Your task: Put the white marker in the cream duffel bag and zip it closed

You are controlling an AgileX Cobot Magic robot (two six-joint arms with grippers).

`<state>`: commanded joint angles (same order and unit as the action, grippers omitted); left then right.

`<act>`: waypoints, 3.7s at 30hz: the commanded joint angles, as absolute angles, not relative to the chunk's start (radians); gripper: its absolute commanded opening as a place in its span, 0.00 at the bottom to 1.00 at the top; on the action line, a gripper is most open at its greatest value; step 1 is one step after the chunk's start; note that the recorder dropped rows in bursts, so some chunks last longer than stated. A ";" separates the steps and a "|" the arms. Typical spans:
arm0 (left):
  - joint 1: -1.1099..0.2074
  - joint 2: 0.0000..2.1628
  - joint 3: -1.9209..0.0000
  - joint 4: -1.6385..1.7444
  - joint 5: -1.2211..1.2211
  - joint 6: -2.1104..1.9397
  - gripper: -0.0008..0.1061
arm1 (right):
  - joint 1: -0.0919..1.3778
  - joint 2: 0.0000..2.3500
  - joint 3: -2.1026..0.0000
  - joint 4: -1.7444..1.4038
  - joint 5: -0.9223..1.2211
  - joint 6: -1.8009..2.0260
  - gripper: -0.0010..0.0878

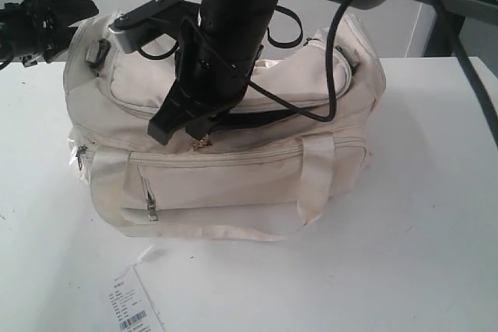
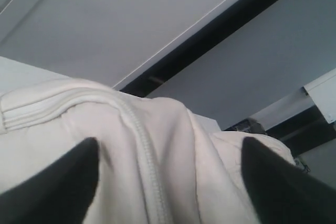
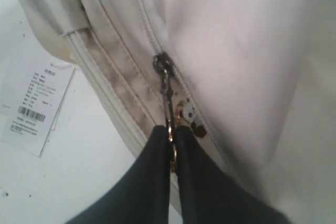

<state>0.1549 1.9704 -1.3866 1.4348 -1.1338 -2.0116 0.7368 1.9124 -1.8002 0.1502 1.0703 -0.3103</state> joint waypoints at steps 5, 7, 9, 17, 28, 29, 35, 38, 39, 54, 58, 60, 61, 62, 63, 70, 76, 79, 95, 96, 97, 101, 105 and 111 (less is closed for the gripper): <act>0.181 1.878 -1.387 1.670 -1.009 -2.112 0.76 | 0.737 1.912 -1.800 0.148 1.043 -0.310 0.01; 0.186 1.822 -1.385 1.743 -1.018 -2.113 0.76 | 0.737 1.912 -1.800 0.146 1.049 -0.310 0.01; 0.186 1.763 -1.373 1.744 -1.027 -2.113 0.76 | 0.737 1.912 -1.800 0.146 1.051 -0.313 0.01; 0.186 1.546 -1.187 1.744 -1.079 -2.113 0.67 | 0.737 1.912 -1.800 0.139 1.046 -0.327 0.01; 0.173 1.301 -1.071 1.744 -1.221 -2.022 0.01 | 0.737 1.912 -1.800 0.139 1.048 -0.363 0.01; 0.166 1.267 -1.071 1.744 -1.170 -1.991 0.01 | 0.737 1.912 -1.800 0.139 1.048 -0.366 0.01; 0.146 1.152 -1.071 1.744 -0.391 -1.718 0.01 | 0.737 1.912 -1.800 0.139 1.043 -0.400 0.01; 0.148 1.149 -1.059 1.744 -0.098 -1.582 0.01 | 0.737 1.912 -1.800 0.139 1.043 -0.408 0.01; 0.148 1.147 -1.041 1.744 -0.038 -1.555 0.01 | 0.737 1.912 -1.800 0.139 1.045 -0.408 0.01; 0.102 1.190 -0.765 0.763 0.208 -0.397 0.01 | 0.737 1.912 -1.800 0.138 1.054 -0.445 0.01; 0.102 1.186 -0.781 0.702 0.327 -0.567 0.01 | 0.737 1.912 -1.800 0.140 1.049 -0.449 0.01; 0.090 1.186 -0.794 0.439 0.475 -0.523 0.01 | 0.737 1.912 -1.800 0.138 1.049 -0.448 0.01; 0.087 1.186 -0.794 0.310 0.534 -0.412 0.01 | 0.737 1.912 -1.800 0.138 1.049 -0.448 0.01; 0.085 1.186 -0.794 0.086 0.614 -0.191 0.01 | 0.737 1.912 -1.800 0.138 1.049 -0.448 0.01; 0.085 1.186 -0.792 -0.058 0.633 -0.032 0.01 | 0.737 1.912 -1.800 0.138 1.049 -0.448 0.01; 0.087 1.153 -0.794 -0.771 0.717 0.616 0.01 | 0.737 1.912 -1.800 0.133 1.088 -0.448 0.01; 0.105 1.094 -0.763 -0.799 0.663 0.502 0.12 | 0.737 1.912 -1.800 0.129 1.135 -0.448 0.01; 0.105 1.094 -0.743 -0.917 0.712 0.563 0.35 | 0.737 1.912 -1.800 0.129 1.135 -0.448 0.01; -0.015 1.212 -0.729 -1.136 0.496 0.606 0.68 | 0.737 1.912 -1.800 0.134 1.119 -0.448 0.01; -0.030 1.224 -0.729 -1.136 0.476 0.609 0.68 | 0.737 1.912 -1.800 0.134 1.119 -0.448 0.01; -0.042 1.233 -0.729 -1.136 0.455 0.614 0.68 | 0.737 1.912 -1.800 0.134 1.119 -0.448 0.01; -0.073 1.280 -0.729 -1.141 0.378 0.629 0.68 | 0.737 1.912 -1.800 0.134 1.119 -0.448 0.01; -0.073 1.324 -0.729 -1.187 0.345 0.688 0.68 | 0.737 1.912 -1.800 0.139 1.120 -0.448 0.01; -0.073 1.384 -0.729 -1.351 0.335 0.825 0.63 | 0.737 1.912 -1.800 0.141 1.120 -0.448 0.01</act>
<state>-0.0730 1.3844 -0.7289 -1.3505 0.3350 0.8249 0.7368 1.9124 -1.8002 0.1410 1.1197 -0.4482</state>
